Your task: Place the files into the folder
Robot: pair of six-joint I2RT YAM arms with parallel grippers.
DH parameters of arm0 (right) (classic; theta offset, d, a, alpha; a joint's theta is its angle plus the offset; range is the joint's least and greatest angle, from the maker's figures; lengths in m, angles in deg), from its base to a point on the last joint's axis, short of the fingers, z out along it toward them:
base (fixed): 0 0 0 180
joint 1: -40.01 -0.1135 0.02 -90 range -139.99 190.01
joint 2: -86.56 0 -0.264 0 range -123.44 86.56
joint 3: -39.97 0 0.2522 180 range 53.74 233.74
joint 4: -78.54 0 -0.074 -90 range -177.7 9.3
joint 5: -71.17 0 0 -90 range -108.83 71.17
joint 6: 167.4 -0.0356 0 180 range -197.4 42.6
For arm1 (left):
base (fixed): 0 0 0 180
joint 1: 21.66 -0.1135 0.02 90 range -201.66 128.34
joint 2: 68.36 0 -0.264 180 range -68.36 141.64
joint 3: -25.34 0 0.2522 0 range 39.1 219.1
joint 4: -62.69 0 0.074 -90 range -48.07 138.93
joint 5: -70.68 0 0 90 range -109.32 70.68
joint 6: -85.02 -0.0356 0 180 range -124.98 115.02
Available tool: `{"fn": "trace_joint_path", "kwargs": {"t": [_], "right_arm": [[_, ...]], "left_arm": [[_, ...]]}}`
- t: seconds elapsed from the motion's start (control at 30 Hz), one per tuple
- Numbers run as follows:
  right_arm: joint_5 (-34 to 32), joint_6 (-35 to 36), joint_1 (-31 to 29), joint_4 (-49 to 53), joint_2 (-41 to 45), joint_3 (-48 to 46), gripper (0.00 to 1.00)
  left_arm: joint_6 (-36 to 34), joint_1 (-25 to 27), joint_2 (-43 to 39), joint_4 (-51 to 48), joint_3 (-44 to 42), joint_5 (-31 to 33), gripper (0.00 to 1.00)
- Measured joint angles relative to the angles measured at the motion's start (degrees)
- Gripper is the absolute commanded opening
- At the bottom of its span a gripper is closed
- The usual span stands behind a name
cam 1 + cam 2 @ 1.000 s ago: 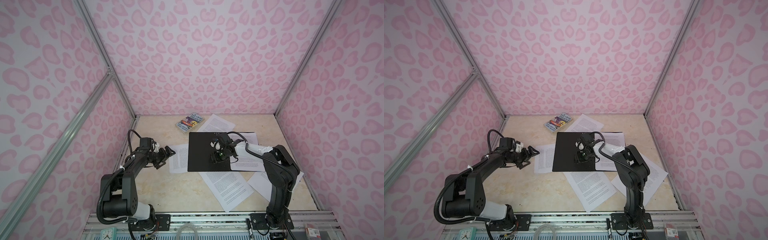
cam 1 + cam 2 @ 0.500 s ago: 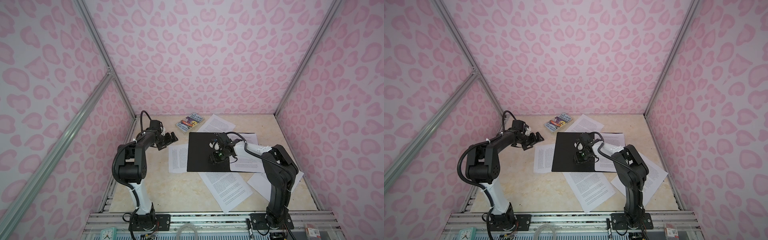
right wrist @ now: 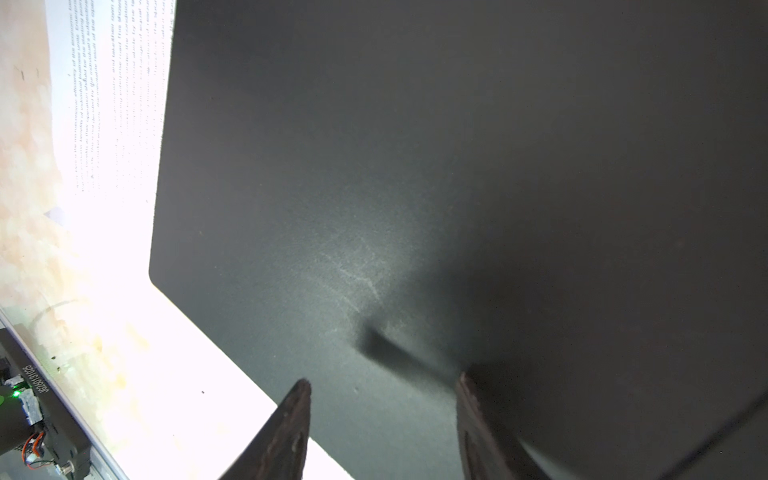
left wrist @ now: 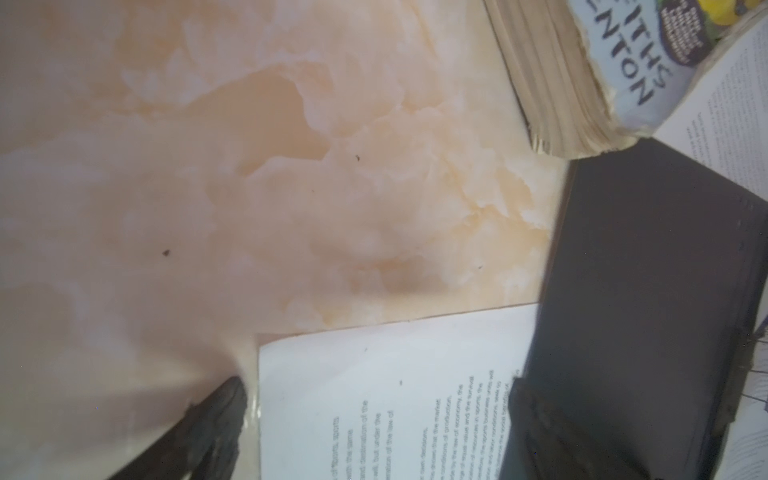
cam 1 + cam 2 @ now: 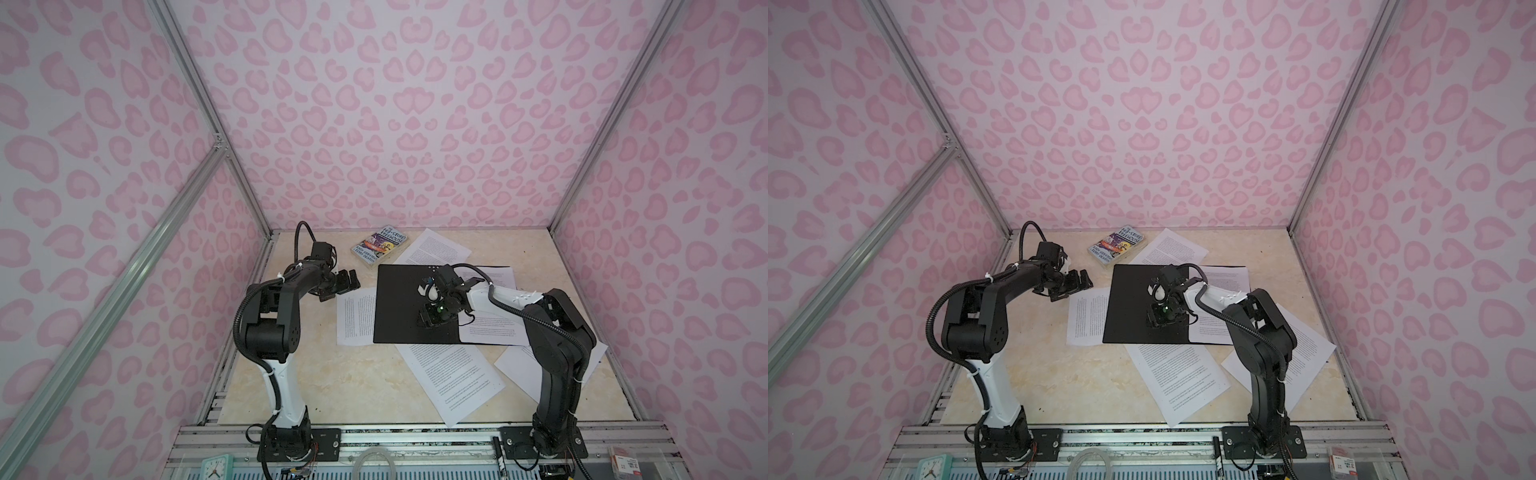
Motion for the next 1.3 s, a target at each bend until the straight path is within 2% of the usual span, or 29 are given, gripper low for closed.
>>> {"fn": "trace_joint_path", "kwargs": {"t": [0.27,0.53,0.63,0.73,0.8,0.87,1.03,1.13,1.17,1.23,1.3], "right_arm": [[0.3,0.0,0.1,0.7,-0.4,0.6,0.57],[0.6,0.0,0.2,-0.4,0.2,-0.3,0.57],[0.7,0.0,0.2,-0.7,0.4,-0.6,0.57],[0.7,0.0,0.2,-1.1,0.8,-0.9,0.57],[1.3,0.0,0.2,-1.3,0.9,-1.0,0.56],[2.3,-0.1,0.2,-1.1,1.1,-0.9,0.57],[2.9,-0.8,0.8,2.7,2.4,-0.6,0.59],[2.9,-1.1,2.1,5.6,5.0,0.5,0.61],[2.9,-1.1,2.7,6.0,6.2,1.2,0.65],[2.8,-1.6,3.7,6.4,8.8,2.3,0.98],[2.4,-1.6,4.7,6.8,11.4,3.5,0.98]], "left_arm": [[4.7,-2.7,-4.3,7.6,-9.6,-16.0,0.99],[7.9,-6.1,-9.9,8.0,-18.4,-24.9,1.0],[8.6,-6.3,-10.6,9.2,-20.2,-27.0,0.97],[10.0,-6.3,-10.4,10.7,-20.9,-27.8,0.87],[10.6,-6.3,-9.9,11.3,-21.0,-27.9,0.76],[11.3,-6.2,-9.3,11.5,-21.0,-27.7,0.61],[11.6,-6.2,-8.6,11.1,-21.0,-26.8,0.38],[12.0,-6.2,-8.9,10.8,-20.4,-26.8,0.13],[12.5,-6.2,-9.5,10.2,-20.2,-26.9,0.07],[12.7,-6.1,-11.5,9.5,-19.9,-27.1,0.05],[13.3,-6.1,-14.9,8.7,-19.9,-27.3,0.04]]}}
